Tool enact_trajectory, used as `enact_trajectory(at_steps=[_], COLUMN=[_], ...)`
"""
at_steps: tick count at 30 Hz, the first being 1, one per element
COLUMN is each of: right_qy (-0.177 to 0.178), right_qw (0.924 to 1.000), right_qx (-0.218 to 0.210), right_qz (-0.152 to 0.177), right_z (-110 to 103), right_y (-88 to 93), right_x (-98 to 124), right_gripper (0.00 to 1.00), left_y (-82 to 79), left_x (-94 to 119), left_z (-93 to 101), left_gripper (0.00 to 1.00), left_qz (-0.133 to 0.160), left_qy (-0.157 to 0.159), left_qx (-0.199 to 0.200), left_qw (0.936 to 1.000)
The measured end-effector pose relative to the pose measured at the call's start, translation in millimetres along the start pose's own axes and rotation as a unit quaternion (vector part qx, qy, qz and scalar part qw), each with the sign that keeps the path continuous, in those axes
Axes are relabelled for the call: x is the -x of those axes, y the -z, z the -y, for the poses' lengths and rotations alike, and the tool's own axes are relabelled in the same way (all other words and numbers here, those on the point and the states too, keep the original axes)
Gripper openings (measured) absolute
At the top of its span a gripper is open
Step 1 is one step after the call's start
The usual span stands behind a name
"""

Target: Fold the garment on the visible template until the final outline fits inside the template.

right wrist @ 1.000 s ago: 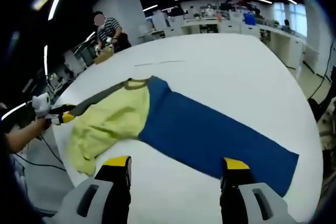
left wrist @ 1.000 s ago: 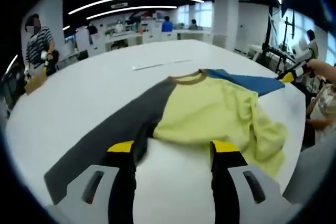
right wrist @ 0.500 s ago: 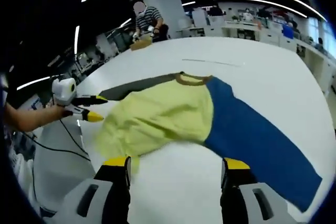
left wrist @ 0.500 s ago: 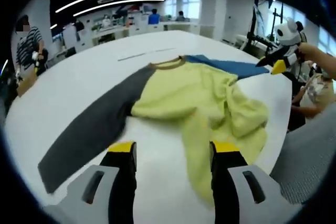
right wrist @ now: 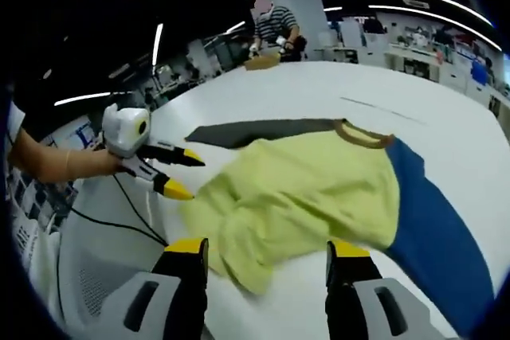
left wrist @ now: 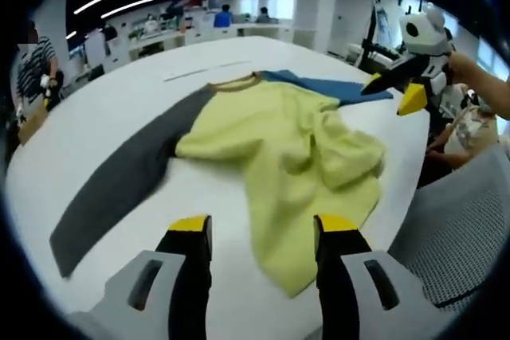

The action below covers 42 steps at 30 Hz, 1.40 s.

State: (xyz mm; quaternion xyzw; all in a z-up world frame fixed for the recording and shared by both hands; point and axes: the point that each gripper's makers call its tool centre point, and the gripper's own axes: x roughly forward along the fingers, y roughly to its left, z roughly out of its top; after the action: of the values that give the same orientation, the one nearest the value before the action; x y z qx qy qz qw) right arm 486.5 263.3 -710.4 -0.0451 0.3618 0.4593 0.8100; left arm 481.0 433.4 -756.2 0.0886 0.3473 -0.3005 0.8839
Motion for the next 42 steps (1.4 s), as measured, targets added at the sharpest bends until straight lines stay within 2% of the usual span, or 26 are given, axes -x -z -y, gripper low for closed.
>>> enact_trajectory(at_steps=[12, 21, 26, 31, 42], right_qy=[-0.037, -0.051, -0.046, -0.038, 0.001], right_qw=[0.9971, 0.9928, 0.9914, 0.9893, 0.9841], right_qx=[0.066, 0.108, 0.120, 0.137, 0.162], right_qz=[0.003, -0.015, -0.024, -0.032, -0.072], right_z=[-39, -59, -62, -61, -43], right_y=[-13.9, -3.0, 4.1, 10.1, 25.2], right_x=[-36, -68, -81, -94, -107], right_gripper=[0.41, 0.28, 0.22, 0.13, 0.10], left_y=[23.0, 31.1, 36.8, 43.5, 49.0], left_x=[5, 8, 10, 10, 8], left_z=[4.8, 5.4, 5.0, 6.3, 11.7], left_gripper=[0.43, 0.36, 0.32, 0.28, 0.22], left_qz=[-0.040, -0.055, -0.056, -0.066, -0.072], left_qy=[-0.002, -0.008, -0.013, -0.014, -0.007], left_qx=[-0.014, -0.019, 0.004, 0.010, 0.022], left_qw=[0.9991, 0.9983, 0.9983, 0.9977, 0.9971])
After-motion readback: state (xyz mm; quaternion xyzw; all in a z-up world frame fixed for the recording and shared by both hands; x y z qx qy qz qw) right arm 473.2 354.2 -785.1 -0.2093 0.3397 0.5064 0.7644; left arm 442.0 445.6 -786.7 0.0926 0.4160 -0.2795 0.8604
